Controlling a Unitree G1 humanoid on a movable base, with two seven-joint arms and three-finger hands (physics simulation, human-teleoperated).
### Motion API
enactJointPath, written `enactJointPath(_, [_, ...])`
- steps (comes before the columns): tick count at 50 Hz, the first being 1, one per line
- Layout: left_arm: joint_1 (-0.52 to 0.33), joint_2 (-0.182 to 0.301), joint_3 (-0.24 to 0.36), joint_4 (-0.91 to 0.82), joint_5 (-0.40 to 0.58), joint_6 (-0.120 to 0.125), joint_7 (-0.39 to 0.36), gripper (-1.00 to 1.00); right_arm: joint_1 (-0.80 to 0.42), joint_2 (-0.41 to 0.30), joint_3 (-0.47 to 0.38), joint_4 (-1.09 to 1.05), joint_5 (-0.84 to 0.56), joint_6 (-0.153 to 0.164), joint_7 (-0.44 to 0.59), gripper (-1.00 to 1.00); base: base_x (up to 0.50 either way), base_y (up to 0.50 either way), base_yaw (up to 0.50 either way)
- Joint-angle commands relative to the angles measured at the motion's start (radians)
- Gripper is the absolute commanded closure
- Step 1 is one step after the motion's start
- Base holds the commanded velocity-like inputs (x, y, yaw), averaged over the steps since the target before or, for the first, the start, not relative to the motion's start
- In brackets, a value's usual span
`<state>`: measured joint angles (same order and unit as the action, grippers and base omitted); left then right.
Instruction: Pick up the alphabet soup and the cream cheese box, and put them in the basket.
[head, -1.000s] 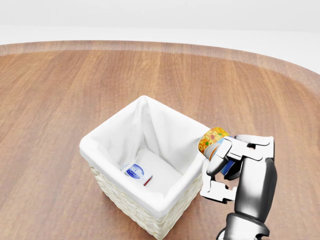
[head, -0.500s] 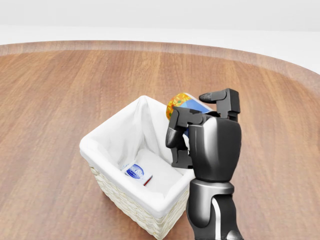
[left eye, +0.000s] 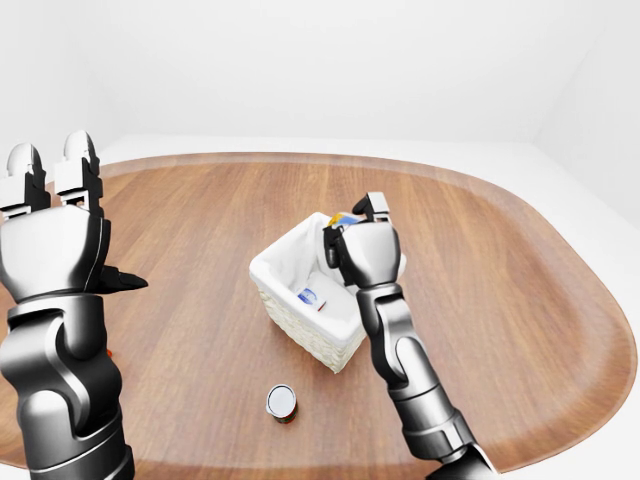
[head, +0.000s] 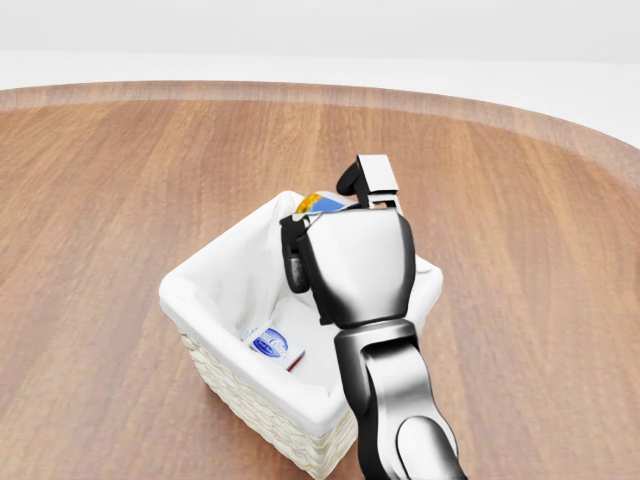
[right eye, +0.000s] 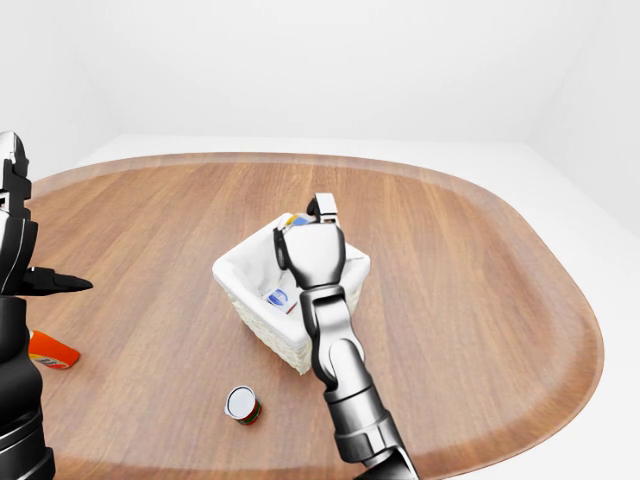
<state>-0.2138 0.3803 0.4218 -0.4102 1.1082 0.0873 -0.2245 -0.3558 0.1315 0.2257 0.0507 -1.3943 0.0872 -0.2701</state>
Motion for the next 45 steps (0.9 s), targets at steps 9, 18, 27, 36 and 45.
enactJointPath(9, [-0.002, 0.013, -0.006, 0.0, -0.022, 0.0, -0.002, -1.0, -0.166, -0.003, -0.036, 0.036, -0.174, 0.0, 0.393, 1.0, 0.0, 0.0, 0.0])
enactJointPath(18, [-0.001, 0.011, -0.005, 0.003, -0.027, 0.0, 0.003, -1.0, -0.222, -0.015, -0.047, 0.085, -0.23, 0.0, 0.553, 1.0, 0.0, 0.0, 0.0])
enactJointPath(27, [-0.002, 0.015, -0.003, 0.001, -0.035, 0.0, 0.001, -1.0, -0.296, -0.004, -0.057, 0.174, -0.259, 0.0, 0.65, 1.0, 0.0, 0.0, 0.0])
enactJointPath(36, [0.0, 0.013, -0.006, -0.004, -0.029, 0.0, 0.001, -1.0, -0.371, 0.02, -0.056, 0.335, -0.232, 0.0, 0.599, 1.0, 0.0, 0.0, 0.0])
enactJointPath(45, [0.004, 0.011, -0.004, -0.002, -0.03, 0.0, 0.005, -1.0, -0.385, 0.027, -0.047, 0.421, -0.213, 0.0, 0.543, 1.0, 0.0, 0.0, 0.0])
